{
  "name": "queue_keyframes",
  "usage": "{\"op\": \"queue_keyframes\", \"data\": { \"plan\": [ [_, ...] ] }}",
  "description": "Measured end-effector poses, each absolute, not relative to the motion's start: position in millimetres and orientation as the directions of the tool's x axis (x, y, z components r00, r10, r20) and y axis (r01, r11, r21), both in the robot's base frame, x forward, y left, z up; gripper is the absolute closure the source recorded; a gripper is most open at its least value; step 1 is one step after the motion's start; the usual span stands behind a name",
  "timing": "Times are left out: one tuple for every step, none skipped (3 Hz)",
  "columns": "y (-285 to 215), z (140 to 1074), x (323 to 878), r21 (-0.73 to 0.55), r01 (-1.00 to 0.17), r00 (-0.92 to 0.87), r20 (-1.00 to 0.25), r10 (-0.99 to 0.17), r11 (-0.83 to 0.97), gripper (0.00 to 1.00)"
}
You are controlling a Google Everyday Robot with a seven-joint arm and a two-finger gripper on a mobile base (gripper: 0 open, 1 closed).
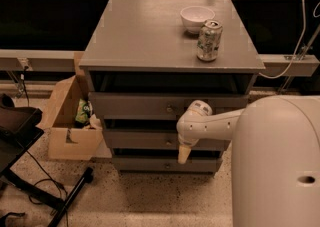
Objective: Open middle drawer
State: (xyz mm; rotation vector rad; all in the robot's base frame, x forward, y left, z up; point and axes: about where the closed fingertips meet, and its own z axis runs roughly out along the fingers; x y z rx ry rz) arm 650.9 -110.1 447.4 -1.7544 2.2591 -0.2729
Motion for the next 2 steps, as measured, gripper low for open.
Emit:
{"op": "queue_keyframes", "data": {
  "plan": [
    [-113.4, 438.5, 652.2, -0.31, -0.916, -0.244, -0.077, -0.967, 0.255, 0.0],
    [-114.0, 428.8, 653.9, -0.304, -0.916, -0.253, -0.069, -0.965, 0.261, 0.0]
  ]
}}
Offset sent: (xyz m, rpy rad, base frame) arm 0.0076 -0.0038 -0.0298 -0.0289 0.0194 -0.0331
